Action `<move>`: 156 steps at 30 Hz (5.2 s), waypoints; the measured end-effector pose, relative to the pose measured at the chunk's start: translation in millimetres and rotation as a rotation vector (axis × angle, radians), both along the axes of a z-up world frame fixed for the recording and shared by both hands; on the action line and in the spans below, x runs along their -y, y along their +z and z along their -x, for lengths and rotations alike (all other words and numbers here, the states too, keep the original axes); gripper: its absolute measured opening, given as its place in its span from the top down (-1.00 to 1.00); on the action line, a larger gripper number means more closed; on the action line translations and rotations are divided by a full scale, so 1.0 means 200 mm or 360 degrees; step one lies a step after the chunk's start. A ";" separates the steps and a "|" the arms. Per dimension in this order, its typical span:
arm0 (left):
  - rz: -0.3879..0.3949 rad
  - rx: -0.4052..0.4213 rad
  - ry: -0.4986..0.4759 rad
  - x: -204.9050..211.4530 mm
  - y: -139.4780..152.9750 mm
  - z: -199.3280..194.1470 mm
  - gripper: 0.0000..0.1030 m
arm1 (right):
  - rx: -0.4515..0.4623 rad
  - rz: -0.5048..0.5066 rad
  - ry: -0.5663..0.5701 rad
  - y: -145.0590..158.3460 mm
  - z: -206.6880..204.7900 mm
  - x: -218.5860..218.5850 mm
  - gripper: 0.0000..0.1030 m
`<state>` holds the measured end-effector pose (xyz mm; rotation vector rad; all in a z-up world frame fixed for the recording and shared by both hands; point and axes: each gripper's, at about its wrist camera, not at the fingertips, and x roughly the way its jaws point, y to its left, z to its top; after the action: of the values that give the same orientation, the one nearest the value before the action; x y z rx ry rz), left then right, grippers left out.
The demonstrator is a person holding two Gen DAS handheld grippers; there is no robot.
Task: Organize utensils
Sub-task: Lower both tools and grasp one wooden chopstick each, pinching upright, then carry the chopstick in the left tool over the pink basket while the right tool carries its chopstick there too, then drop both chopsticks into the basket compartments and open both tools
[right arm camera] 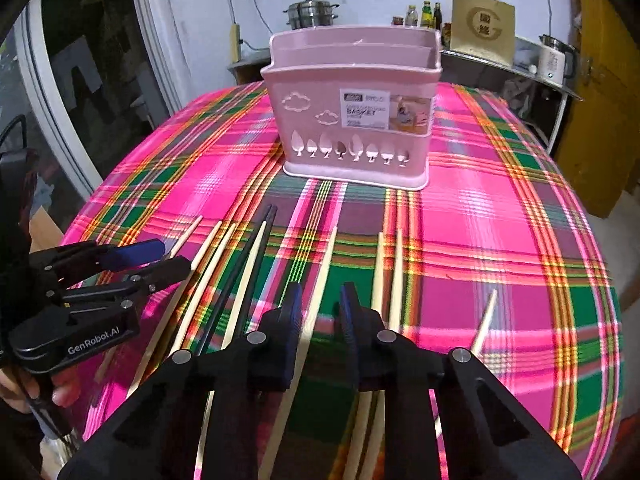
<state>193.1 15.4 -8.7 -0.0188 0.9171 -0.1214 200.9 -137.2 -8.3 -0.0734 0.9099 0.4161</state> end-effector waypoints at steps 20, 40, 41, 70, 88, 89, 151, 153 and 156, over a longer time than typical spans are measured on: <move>-0.0116 -0.0096 -0.0061 0.04 -0.02 -0.12 0.42 | -0.0118 0.0103 -0.0019 -0.08 -0.20 -0.10 0.66; -0.0079 -0.0059 -0.0124 0.08 0.04 -0.13 0.88 | -0.0092 0.0033 -0.0020 0.01 -0.22 -0.08 0.90; -0.0073 -0.0047 -0.0126 0.08 0.06 -0.13 0.88 | -0.0080 0.0022 -0.0018 0.03 -0.22 -0.08 0.90; 0.0050 0.0397 -0.0105 -0.06 0.74 0.07 0.88 | 0.0326 -0.0157 0.0027 0.65 0.00 0.02 0.90; 0.0112 0.0483 -0.0147 -0.01 1.05 -0.18 0.88 | 0.0461 -0.0188 0.0010 0.91 -0.15 0.06 0.90; 0.0121 0.0491 -0.0150 0.00 1.07 -0.20 0.88 | 0.0477 -0.0190 0.0009 0.94 -0.17 0.06 0.90; 0.0195 0.0380 -0.0083 -0.04 0.81 -0.61 0.52 | 0.0292 -0.0242 -0.0019 0.69 -0.63 0.00 0.65; 0.0198 0.0406 -0.0079 -0.05 0.83 -0.56 0.51 | 0.0319 -0.0252 -0.0029 0.71 -0.57 0.02 0.65; 0.0208 0.0442 -0.0076 -0.07 0.84 -0.46 0.50 | 0.0361 -0.0254 -0.0043 0.73 -0.48 0.06 0.65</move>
<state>285.7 29.9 158.6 -0.0992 0.6315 -0.2224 296.3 -149.2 137.6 0.0374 0.6517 0.4439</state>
